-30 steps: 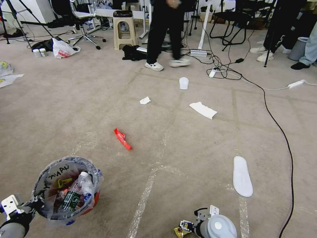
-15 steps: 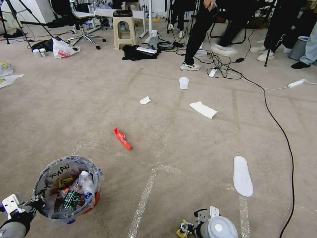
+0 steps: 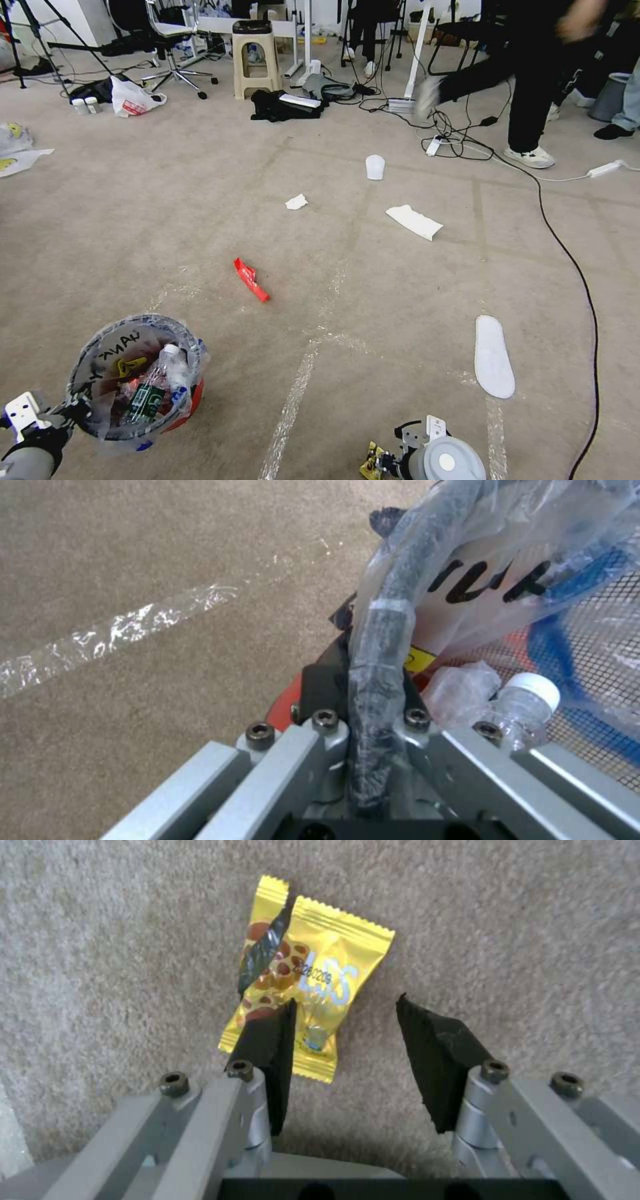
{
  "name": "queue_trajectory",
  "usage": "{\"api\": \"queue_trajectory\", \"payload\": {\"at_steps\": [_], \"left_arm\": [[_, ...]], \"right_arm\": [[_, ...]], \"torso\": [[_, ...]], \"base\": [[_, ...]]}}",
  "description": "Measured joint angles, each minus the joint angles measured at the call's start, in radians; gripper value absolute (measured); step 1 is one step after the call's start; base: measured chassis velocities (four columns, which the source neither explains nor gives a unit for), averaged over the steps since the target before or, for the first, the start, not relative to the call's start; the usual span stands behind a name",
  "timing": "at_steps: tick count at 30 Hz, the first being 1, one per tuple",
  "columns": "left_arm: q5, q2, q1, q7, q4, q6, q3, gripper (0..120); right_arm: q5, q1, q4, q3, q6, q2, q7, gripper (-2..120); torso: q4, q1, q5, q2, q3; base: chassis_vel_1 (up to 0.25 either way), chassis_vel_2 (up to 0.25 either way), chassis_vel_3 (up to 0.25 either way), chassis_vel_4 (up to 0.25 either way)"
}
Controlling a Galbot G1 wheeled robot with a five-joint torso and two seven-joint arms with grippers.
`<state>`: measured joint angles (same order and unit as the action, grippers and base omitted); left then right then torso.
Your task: Pick up the trash bin and place the garbage on the floor into it.
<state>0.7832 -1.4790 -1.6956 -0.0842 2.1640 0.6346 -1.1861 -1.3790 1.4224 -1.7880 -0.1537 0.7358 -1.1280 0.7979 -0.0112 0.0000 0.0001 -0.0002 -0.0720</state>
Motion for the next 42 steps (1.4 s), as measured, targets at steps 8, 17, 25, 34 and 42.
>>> {"api": "queue_trajectory", "payload": {"at_steps": [8, 17, 25, 34, 42], "left_arm": [[-0.001, -0.003, -0.003, 0.001, 0.005, 0.0, 0.002, 0], [-0.001, -0.003, -0.009, 0.002, 0.008, -0.001, -0.004, 0], [-0.003, -0.006, -0.003, 0.002, 0.005, -0.001, -0.002, 0], [-0.005, -0.006, 0.001, 0.001, 0.002, -0.001, 0.001, 0], [-0.005, -0.006, -0.002, 0.001, 0.002, -0.001, -0.001, 0]], "right_arm": [[0.02, 0.0, 0.008, 0.006, 0.0, 0.002, -0.007, 38], [0.016, -0.013, 0.009, 0.016, 0.0, 0.002, -0.013, 38], [0.017, -0.015, 0.016, 0.031, 0.0, 0.005, -0.033, 38], [0.03, -0.011, 0.015, 0.04, 0.0, 0.015, -0.05, 38], [0.031, -0.016, 0.01, 0.048, -0.001, 0.009, -0.052, 38]], "torso": [[0.0, 0.0, 0.0, 0.0, 0.0], [0.0001, 0.0, -0.0002, 0.0, 0.0], [0.0, 0.0, -0.0001, 0.0, 0.0], [0.0001, 0.0, -0.0002, 0.0, 0.0], [0.0001, 0.0, -0.0001, 0.0, 0.0]], "base": [[0.0, 0.0, 0.0, 0.0], [0.0, 0.0, 0.0, 0.0], [0.0, 0.0, 0.0, 0.0], [0.0, 0.0, 0.0, 0.0], [0.0, 0.0, 0.0, 0.0]]}}
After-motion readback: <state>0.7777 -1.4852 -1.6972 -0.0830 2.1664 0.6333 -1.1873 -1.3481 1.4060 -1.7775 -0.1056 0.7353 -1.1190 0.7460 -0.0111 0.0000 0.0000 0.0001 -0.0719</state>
